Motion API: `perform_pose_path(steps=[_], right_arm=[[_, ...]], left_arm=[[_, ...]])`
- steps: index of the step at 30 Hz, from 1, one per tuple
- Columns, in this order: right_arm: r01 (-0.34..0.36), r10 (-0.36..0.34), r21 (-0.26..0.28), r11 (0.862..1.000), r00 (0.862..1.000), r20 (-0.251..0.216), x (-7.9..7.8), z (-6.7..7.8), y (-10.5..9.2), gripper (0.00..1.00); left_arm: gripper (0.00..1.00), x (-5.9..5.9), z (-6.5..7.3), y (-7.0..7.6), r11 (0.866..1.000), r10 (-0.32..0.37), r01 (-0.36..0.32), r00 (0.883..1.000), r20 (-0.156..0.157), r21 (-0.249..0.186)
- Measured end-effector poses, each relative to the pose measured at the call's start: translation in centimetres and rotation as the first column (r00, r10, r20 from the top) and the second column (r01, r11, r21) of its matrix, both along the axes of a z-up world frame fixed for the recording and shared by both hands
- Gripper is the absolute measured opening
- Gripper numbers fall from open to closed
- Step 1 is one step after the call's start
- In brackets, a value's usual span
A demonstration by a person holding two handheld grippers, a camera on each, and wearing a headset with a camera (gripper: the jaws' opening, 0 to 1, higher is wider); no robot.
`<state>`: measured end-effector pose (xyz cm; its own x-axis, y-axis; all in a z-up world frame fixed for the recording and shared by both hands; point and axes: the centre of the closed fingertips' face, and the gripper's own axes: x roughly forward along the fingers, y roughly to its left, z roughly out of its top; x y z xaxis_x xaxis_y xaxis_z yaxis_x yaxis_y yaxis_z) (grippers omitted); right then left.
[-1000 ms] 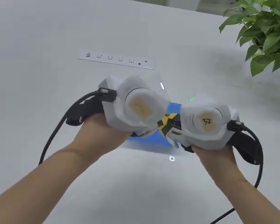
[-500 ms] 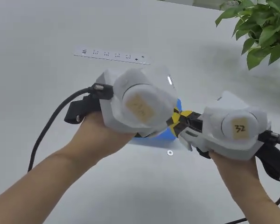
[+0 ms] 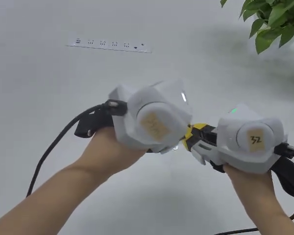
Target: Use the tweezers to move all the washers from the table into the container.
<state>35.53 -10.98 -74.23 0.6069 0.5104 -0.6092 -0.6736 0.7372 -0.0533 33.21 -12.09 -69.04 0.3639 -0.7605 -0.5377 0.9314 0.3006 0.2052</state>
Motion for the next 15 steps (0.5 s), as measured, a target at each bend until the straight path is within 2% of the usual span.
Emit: perform_pose_path(steps=[7,15], right_arm=[[-0.005,0.005,0.001,1.0,0.999,-0.032,-0.2,-1.5,0.2,0.08],[0.007,-0.003,0.052,0.999,0.996,-0.088,-0.6,-2.8,0.6,0.09]], left_arm=[[0.0,0.1,-1.4,0.1,1.0,0.003,-0.002,0.999,-0.039,0.015],[0.0,-0.2,-2.6,0.4,0.999,0.0,0.003,0.998,-0.063,0.047]])
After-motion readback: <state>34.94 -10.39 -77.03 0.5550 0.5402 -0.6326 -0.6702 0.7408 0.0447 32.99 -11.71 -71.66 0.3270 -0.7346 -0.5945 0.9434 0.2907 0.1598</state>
